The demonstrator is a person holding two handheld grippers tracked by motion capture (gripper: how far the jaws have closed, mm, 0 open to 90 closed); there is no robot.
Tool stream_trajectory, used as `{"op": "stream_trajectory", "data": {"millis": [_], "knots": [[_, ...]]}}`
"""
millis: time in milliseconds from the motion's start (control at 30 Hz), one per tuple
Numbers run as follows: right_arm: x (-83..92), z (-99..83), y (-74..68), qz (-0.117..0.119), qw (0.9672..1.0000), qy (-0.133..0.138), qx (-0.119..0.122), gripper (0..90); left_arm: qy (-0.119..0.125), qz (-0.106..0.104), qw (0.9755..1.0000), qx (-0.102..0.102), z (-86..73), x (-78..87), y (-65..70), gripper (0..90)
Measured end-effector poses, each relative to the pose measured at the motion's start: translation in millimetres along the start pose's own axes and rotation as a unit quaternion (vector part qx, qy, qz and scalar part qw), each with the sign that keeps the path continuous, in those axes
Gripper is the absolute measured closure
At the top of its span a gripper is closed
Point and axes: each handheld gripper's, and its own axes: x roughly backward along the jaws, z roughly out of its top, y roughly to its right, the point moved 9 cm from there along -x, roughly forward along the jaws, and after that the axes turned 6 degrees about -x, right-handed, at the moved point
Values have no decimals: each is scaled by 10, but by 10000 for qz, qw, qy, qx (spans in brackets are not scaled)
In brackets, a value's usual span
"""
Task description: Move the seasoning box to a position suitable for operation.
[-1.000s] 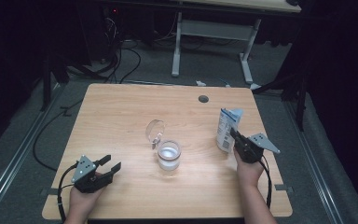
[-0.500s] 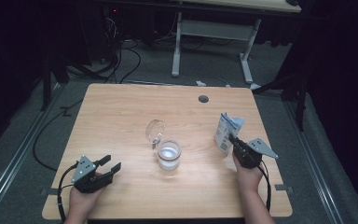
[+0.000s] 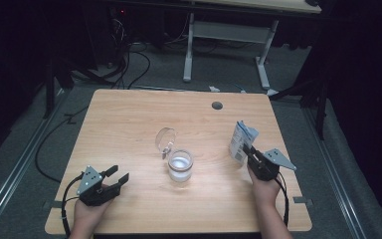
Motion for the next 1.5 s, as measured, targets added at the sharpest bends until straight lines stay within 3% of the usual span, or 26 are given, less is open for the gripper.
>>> {"op": "stream_trajectory", "data": {"millis": [500, 933, 1133, 1300, 1500], "knots": [[51, -56, -27, -146, 9997, -214, 44, 588, -48, -64, 10000, -40, 5, -20, 38, 460], [309, -189, -128, -142, 9991, -400, 80, 561, -154, -227, 9996, 30, 9, -82, 119, 457], [422, -263, -245, -136, 9981, -467, 365, 557, -164, -77, 9998, -57, 34, -111, 152, 446], [449, -327, -349, 96, 9979, -571, 304, 551, -196, 26, 9998, 49, 21, -146, 182, 427], [435, -387, -451, 316, 9964, -737, 271, 545, -337, -84, 9994, 64, 32, -183, 249, 436]]}}
